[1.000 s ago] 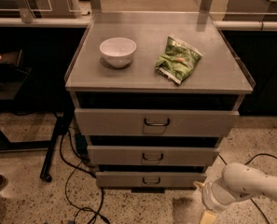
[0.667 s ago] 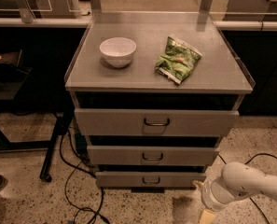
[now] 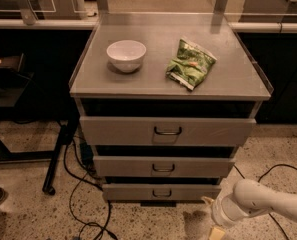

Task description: Open bottom drawer

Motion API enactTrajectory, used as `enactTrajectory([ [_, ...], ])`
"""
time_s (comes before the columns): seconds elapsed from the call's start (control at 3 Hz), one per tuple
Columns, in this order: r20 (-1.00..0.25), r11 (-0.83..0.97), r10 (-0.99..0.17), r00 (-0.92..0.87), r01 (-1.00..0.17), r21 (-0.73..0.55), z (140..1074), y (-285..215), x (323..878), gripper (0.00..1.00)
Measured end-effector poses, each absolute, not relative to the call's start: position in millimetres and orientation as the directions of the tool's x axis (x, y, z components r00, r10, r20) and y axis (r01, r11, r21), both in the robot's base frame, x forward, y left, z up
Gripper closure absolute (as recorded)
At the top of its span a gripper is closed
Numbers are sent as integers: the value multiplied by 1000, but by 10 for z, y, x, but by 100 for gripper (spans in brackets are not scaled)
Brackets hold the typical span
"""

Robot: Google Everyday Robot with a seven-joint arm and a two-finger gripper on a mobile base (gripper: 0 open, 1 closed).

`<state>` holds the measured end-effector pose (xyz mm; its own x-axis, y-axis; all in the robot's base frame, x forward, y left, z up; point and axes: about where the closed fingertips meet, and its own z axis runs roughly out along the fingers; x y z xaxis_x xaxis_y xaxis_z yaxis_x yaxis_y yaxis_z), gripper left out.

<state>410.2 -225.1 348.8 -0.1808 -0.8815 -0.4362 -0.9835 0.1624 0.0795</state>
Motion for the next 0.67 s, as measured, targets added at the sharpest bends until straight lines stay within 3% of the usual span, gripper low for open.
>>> enactTrajectory([
  [0.33,-470,159,-866,-169,-985,62,2823,-2151,4578,0],
  [0.67,-471,160,-866,-170,-985,61,2816,-2152,4585,0],
])
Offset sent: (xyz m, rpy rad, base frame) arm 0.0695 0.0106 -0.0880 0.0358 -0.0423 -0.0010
